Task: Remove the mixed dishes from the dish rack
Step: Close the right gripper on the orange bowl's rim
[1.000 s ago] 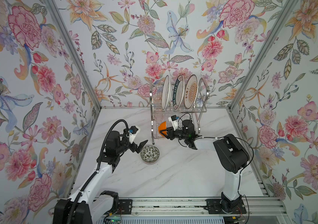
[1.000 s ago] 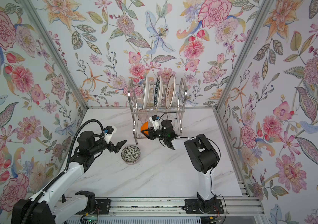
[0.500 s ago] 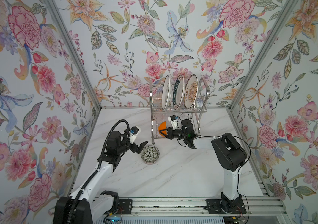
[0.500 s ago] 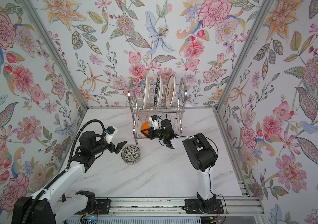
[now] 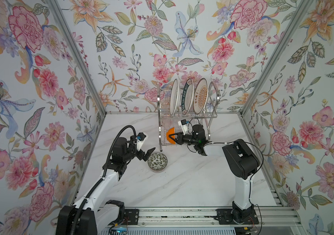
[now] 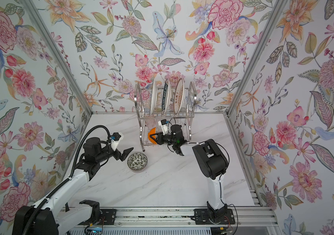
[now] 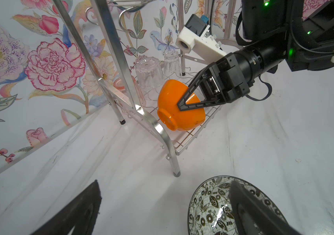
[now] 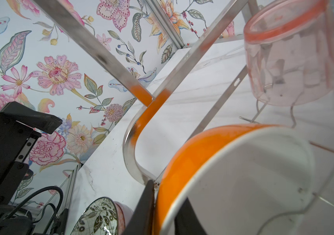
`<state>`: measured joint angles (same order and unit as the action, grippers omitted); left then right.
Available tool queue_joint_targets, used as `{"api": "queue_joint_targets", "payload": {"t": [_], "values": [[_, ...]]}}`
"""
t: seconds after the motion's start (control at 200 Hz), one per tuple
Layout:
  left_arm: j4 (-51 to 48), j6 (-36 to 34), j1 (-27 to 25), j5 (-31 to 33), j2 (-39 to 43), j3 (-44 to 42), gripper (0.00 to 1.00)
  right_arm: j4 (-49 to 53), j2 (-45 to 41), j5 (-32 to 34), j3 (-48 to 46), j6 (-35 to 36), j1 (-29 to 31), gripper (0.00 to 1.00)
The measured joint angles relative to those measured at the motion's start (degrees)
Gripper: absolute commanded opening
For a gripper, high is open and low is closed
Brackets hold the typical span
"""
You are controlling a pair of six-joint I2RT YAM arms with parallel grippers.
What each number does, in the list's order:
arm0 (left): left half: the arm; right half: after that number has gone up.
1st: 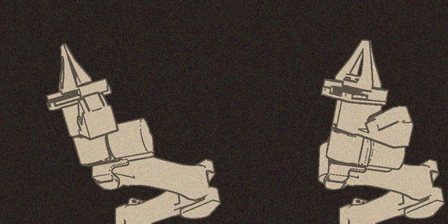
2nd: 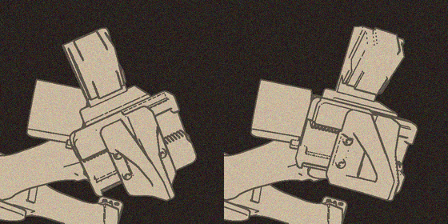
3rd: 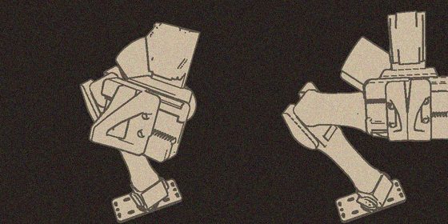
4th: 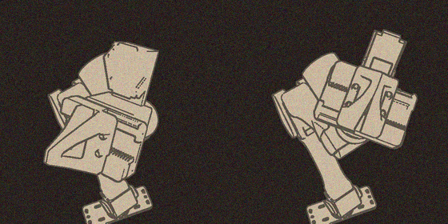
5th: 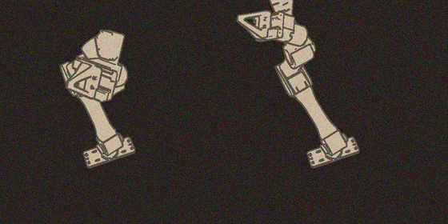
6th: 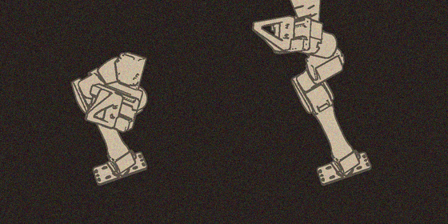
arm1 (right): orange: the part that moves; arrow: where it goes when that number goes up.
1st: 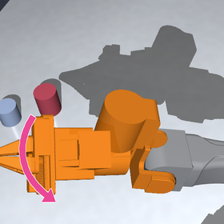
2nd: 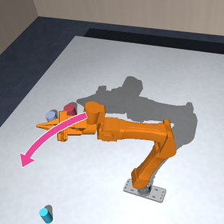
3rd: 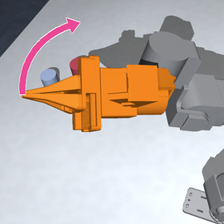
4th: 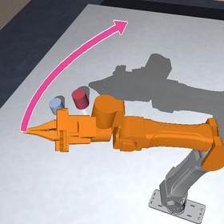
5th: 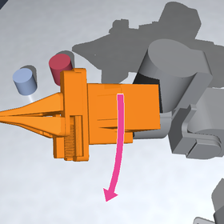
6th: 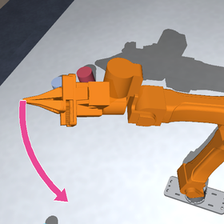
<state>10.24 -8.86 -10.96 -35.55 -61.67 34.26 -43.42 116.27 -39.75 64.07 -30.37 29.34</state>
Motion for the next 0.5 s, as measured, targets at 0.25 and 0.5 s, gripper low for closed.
{"api": "queue_joint_targets", "payload": {"t": [0.25,0.5], "values": [[0.0,0.02,-0.02,0.04,-0.11,0.0,0.99,-2.99,1.03,-0.98,0.0,-2.23,-0.2,0.13],[-0.2,-0.17,-0.46,0.72,-0.63,0.09,0.99,-6.88,2.05,-1.86,-0.44,-5.46,-0.48,0.09]]}}
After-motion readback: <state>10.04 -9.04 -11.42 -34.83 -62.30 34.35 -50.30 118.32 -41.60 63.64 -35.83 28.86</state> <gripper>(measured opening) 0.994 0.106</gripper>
